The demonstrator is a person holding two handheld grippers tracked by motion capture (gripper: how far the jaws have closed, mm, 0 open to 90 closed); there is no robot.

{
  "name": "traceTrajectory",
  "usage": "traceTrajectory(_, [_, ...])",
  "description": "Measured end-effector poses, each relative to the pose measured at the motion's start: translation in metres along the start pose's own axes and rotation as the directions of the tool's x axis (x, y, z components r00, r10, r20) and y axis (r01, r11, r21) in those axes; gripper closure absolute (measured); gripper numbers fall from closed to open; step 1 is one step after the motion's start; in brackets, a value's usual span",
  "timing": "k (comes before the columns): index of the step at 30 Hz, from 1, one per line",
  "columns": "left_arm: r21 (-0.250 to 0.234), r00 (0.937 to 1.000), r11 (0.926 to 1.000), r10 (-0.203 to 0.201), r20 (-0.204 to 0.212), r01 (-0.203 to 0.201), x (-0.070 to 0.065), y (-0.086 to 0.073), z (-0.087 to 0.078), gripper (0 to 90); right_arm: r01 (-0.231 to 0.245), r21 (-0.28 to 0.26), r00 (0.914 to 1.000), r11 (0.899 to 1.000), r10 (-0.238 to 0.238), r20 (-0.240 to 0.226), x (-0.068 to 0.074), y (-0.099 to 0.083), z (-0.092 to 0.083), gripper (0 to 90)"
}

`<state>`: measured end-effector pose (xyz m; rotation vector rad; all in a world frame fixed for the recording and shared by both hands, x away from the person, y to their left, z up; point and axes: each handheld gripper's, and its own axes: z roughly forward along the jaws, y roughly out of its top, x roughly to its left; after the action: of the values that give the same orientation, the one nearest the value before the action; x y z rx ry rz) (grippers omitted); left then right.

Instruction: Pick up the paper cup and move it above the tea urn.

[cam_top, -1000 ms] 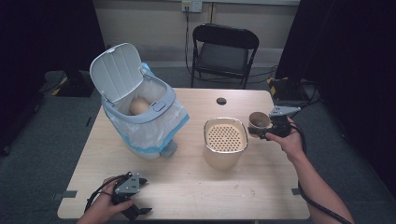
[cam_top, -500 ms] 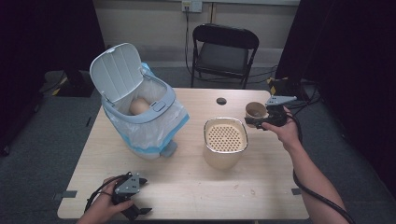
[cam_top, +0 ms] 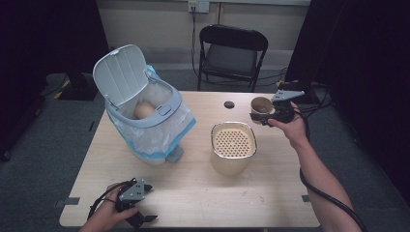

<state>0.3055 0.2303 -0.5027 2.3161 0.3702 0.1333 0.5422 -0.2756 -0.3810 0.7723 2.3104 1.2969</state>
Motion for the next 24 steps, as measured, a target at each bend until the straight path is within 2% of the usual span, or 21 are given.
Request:
traceTrajectory(6, [-0.005,1.0000,1.0000,0.000,-0.001,0.000,0.000,0.000,0.000,0.0,0.032,-0.005,0.9995,0.999,-0.032,0.007,0.003,0.011,-0.002,26.9])
traceTrajectory(8, [-0.004,1.0000,1.0000,0.000,0.000,0.000,0.000,0.000,0.000,0.0,0.056,-0.004,0.9983,0.998,-0.056,0.016,0.005,0.014,-0.002,26.9])
traceTrajectory(15, [-0.001,1.0000,1.0000,0.000,0.000,0.000,0.000,0.000,0.000,0.0,0.104,-0.039,0.9945,0.994,-0.103,0.016,0.014,0.023,-0.007,26.9])
traceTrajectory(24, [-0.003,1.0000,1.0000,-0.001,0.000,0.001,0.000,0.000,0.000,0.0,0.194,-0.050,0.9810,0.980,-0.193,0.022,0.029,0.035,-0.013,26.9])
